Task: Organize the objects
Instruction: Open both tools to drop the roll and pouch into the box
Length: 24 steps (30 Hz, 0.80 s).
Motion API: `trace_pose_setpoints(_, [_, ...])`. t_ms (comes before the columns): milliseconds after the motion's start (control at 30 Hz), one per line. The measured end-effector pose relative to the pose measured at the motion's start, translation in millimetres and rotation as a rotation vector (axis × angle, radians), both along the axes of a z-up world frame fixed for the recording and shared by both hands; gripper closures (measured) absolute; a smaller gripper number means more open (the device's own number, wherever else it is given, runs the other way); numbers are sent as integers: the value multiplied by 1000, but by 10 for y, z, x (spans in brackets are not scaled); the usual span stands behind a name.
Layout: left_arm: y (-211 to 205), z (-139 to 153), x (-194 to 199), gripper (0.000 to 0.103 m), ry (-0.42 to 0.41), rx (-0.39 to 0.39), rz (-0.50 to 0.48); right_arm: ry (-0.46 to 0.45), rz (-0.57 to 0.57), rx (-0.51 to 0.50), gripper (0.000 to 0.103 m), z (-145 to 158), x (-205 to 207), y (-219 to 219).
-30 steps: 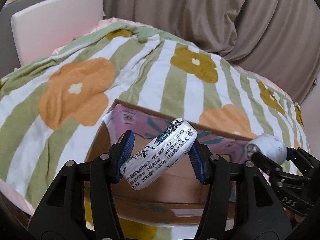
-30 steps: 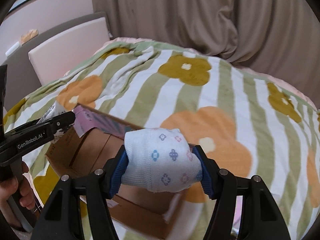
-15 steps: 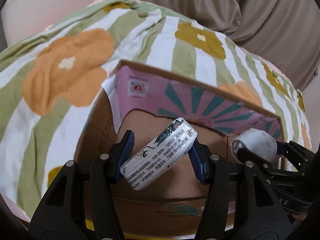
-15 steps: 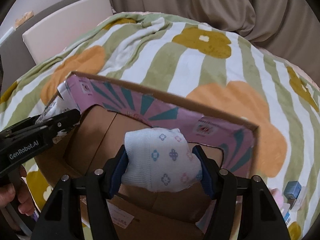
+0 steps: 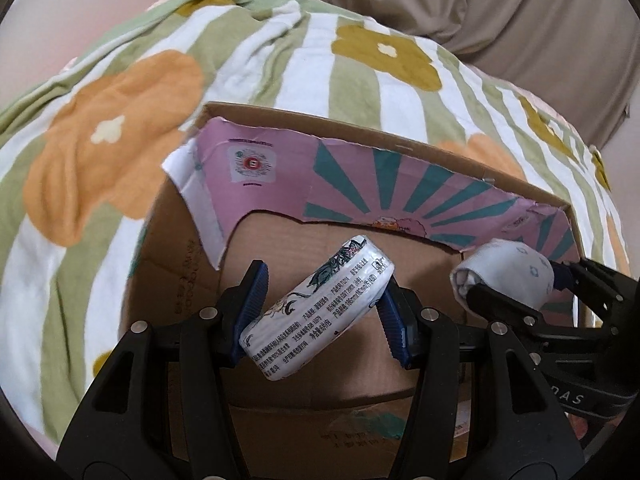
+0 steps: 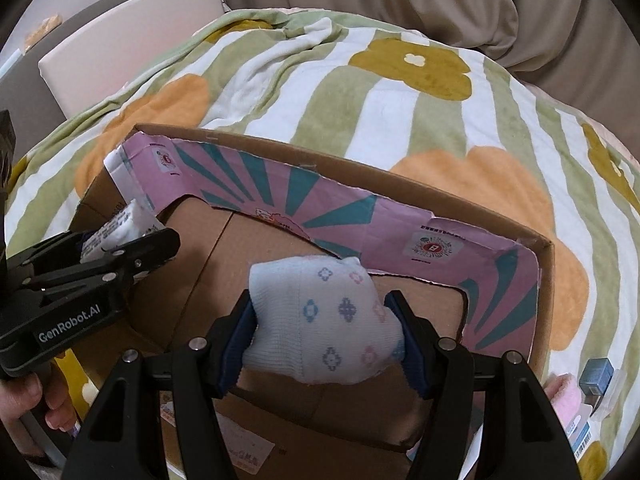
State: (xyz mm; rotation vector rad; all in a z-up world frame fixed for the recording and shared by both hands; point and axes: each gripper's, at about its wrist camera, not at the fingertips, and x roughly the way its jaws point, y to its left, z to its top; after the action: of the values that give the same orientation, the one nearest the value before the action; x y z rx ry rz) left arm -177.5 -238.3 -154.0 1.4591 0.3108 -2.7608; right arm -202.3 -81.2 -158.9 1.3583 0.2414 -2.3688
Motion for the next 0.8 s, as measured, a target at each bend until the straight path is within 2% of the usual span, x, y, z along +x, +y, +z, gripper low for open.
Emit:
trace_pose_setpoints(33, [2,0,-15,51,-3,3,-9,-5,0,2,43,-5,-16,-6])
trace_pose_setpoints(100, [-10,8,-30,34,0,27,-29,-24,7,3,39,-17,-43,-16])
trace_pose_setpoints(200, [10,32,-23,18,10,70,-65,-44,-3,13,24,-19,-87,25])
trace_pose_setpoints(300, [78,82,-22,1,25,94,-96,-39,11,15,17,10,-79,57])
trace_pose_setpoints(367, [112,123,-9,0,43,87,-98,-33,25,15,7,30,-58,49])
trace_pose_setpoints(533, [44,186,-16,0,51,104,-74,10,49,16,7,111,7,34])
trace_pose_setpoints(800, [-18,277,48,0,68,114,-65,17,55,-7,7,116,112,15])
